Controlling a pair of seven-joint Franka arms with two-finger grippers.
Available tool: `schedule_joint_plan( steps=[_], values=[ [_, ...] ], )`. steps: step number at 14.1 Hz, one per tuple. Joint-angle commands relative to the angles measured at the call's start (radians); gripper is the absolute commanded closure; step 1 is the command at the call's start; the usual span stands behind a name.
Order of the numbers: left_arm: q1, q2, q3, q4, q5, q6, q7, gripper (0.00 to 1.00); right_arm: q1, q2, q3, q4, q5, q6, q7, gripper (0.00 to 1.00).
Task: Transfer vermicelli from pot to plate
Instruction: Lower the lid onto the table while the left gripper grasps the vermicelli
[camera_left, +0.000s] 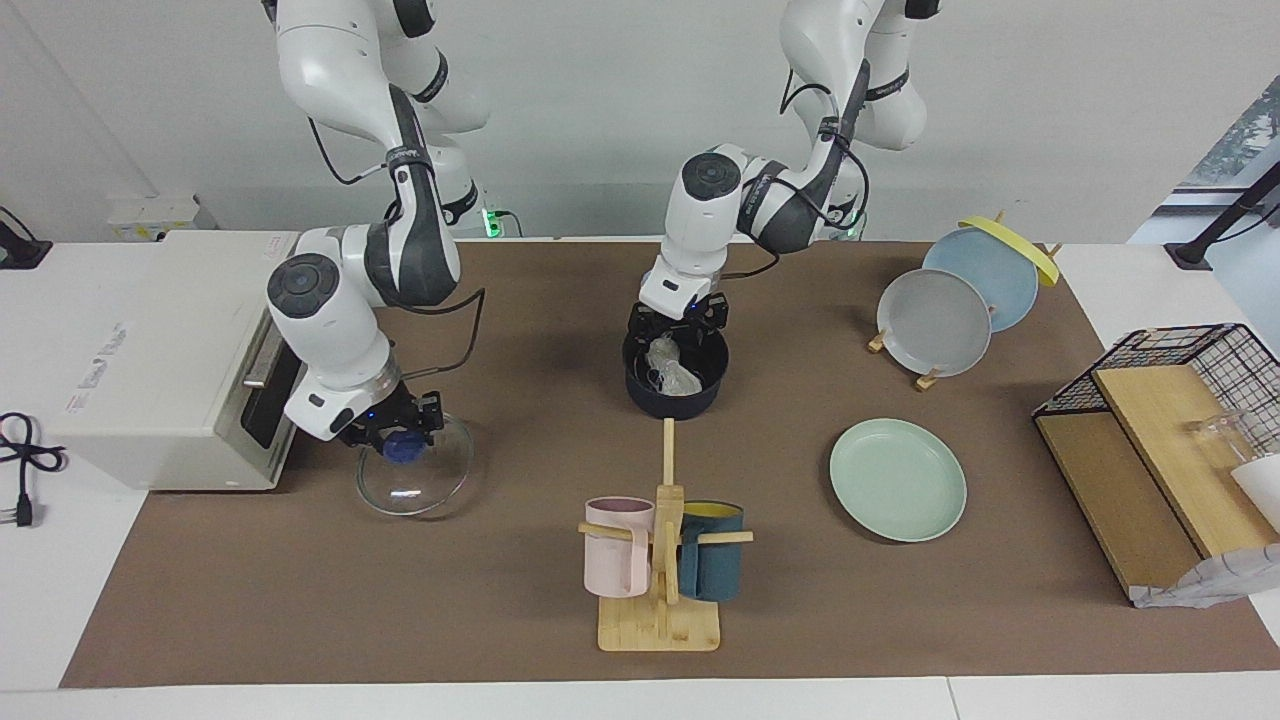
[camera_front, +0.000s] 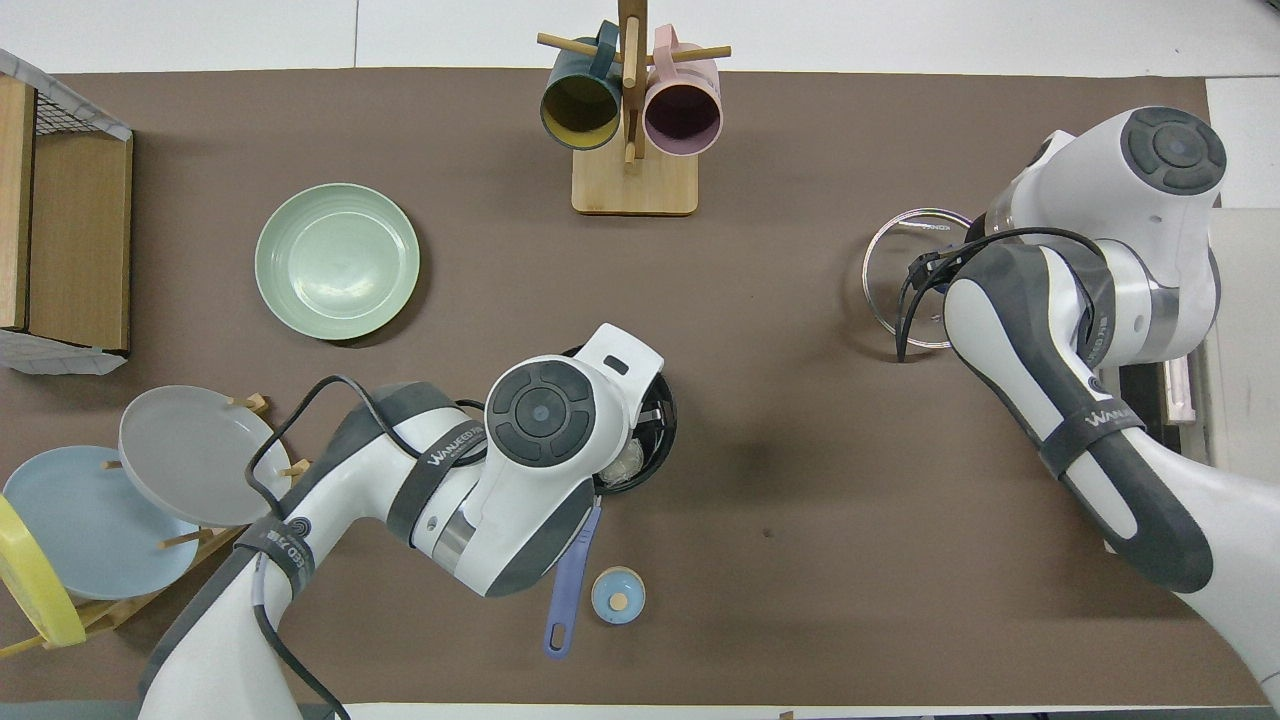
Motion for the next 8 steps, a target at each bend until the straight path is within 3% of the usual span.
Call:
schedule_joint_plan(
  steps=[1,6,7,8],
  values=[
    [-0.04,0.028,0.02,-0.013,-0.015,0.038,0.004,0.0,-0.017,0.03,0.01,0.03,-0.006,0.004,-0.018,0.57],
    [-0.064,0.08,0.022,-0.01,0.004,0.043,0.021,0.0,-0.012,0.047,0.01,0.026,-0.006,0.021,-0.015,0.54],
    [-0.064,0.08,0.022,-0.01,0.004,0.043,0.023,0.0,-0.012,0.048,0.01,0.023,-0.006,0.027,-0.015,0.46],
    [-0.064,0.082,0.024,-0.007,0.004,0.038,0.03,0.0,-0.013,0.054,0.01,0.02,-0.005,0.038,-0.015,0.32]
  ],
)
